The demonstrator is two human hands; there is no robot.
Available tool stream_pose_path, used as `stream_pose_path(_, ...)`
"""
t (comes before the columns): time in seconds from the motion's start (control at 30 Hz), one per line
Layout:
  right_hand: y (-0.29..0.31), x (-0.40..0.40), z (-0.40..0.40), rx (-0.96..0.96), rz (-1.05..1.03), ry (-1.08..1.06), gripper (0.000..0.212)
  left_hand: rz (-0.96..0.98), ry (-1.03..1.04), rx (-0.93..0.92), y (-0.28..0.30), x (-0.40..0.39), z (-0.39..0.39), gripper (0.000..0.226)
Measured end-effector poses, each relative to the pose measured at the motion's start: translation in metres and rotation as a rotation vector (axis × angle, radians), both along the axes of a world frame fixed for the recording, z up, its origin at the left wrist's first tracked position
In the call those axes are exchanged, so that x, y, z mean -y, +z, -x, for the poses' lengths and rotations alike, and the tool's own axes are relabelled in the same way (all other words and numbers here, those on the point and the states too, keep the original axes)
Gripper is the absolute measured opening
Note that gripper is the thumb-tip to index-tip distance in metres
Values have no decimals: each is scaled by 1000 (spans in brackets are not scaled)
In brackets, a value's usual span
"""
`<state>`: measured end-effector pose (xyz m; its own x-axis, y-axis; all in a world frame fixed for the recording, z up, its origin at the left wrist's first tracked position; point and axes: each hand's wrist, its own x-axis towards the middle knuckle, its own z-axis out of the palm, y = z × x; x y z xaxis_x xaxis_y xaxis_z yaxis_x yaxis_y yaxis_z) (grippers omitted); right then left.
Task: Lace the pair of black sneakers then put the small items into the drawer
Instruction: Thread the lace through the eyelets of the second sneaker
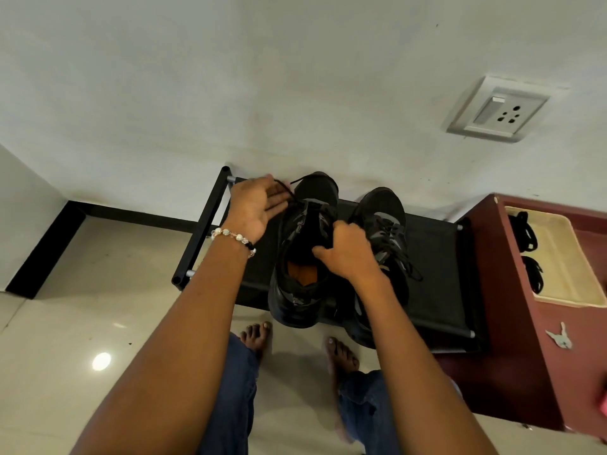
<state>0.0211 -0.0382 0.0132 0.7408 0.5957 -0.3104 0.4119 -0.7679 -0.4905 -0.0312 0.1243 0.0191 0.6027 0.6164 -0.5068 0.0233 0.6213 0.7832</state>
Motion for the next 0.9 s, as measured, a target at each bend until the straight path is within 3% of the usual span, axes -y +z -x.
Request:
stream_pose_path(0.1,-8,-6,18,55,41,-55,22,207,267,377,18,-8,13,15)
stream_pose_path(0.17,-13,-9,24,103,14,-119,13,149,381,448,24,-18,19,15)
stream_pose_path(0.23,-18,-12,26,85,-11,-186,11,-228,282,179,21,-21,21,13)
stream_pose_path(0.33,-23,-15,25,28,-43,-264,13,-881,-236,-407,0,-11,16,12)
stream_pose_path(0.4,-25,-16,24,-26,-66,-319,23,-1031,-587,-616,-13,-3,9,24)
stream_pose_path(0.5,-27,-17,23,-81,-98,-372,29,-1079,-639,-700,-12,-1,4,25)
stream_pose_path(0.57,-28,-17,24,-92,-111,-390,31,-982,-520,-601,-8,-5,0,21)
stream_pose_path(0.63,-28,-18,24,-106,-124,-418,32,-697,-336,-401,-2,-7,-3,18)
stream_pose_path(0.8,-25,-15,26,-113,-149,-433,12,134,117,368,22,-20,4,24)
stream_pose_path(0.87,-26,-14,26,-126,-154,-438,25,213,205,519,26,-22,10,25)
stream_pose_path(0.9,-26,-14,25,-128,-159,-438,26,163,207,486,24,-21,11,23)
